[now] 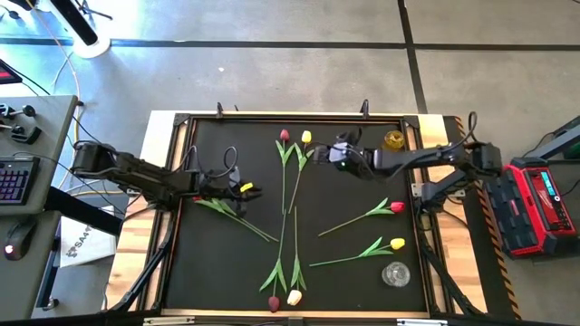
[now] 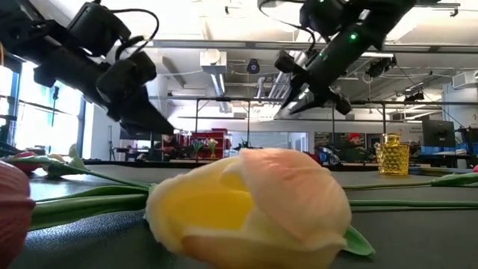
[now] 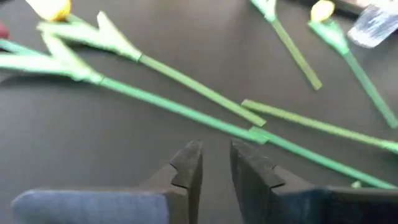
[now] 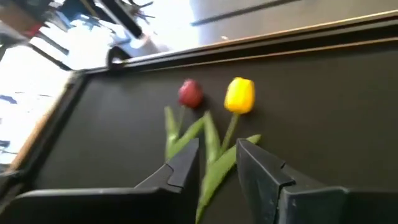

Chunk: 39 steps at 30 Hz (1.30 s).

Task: Sort flowers into vase by color
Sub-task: Put the top yellow flower into the yellow vase

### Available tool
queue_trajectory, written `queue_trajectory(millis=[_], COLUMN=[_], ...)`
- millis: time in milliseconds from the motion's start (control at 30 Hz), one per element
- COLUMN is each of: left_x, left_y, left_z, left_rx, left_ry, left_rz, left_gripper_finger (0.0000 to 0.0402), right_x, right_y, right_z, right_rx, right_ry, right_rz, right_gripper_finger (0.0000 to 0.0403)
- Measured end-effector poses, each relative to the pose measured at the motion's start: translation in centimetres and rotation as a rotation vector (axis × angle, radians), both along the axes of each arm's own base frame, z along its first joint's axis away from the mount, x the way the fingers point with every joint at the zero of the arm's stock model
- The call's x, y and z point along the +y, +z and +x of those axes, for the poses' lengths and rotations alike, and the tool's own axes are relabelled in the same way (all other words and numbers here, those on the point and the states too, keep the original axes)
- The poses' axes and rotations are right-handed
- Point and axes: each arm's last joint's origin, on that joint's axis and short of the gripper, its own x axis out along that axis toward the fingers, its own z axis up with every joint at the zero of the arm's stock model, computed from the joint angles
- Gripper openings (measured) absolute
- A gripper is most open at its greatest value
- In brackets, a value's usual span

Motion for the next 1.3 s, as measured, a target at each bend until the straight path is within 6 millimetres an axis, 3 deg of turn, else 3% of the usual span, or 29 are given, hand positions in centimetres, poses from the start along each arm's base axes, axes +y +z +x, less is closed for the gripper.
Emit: queue_trajectory(millis=[167,267,500,633,767,1000,1200,1300], left_x=[0.3,0.0,-1.5,-1.9,-2.5,-3.1,-3.5,-3.5], left_y=[2.6,3.2,0.7,0.4,0.8,1.4,1.5,1.4], left_z=[1.0,1.3,0.8,0.9,1.0,1.3,1.4,1.3], left_rx=[-0.117,-0.129,-0.001,0.002,-0.028,-0.055,-0.05,-0.041], left_ry=[0.007,-0.064,-0.097,-0.063,-0.056,-0.027,-0.049,-0.053], left_rz=[0.002,0.016,-0.021,-0.091,-0.173,-0.151,-0.134,-0.115], left_gripper_finger=[0.0096,0.0096,0.0095,0.0095,0.0095,0.0095,0.0094,0.0094], right_x=[-0.9,-1.2,-1.9,0.1,1.1,-3.2,-6.0,-7.3], right_y=[-0.4,-1.0,-4.2,-7.2,-7.7,-5.9,-5.1,-4.6], right_z=[0.0,0.1,1.9,4.2,5.6,6.6,6.8,6.6], right_rx=[0.025,0.038,0.124,0.078,-0.006,-0.038,0.183,0.215], right_ry=[-0.047,-0.04,0.02,0.093,0.152,0.148,0.126,0.087], right_rz=[0.046,0.083,0.043,0.04,0.033,0.071,0.142,0.154], right_gripper_finger=[0.0119,0.0131,0.0155,0.0158,0.0158,0.0158,0.0155,0.0146])
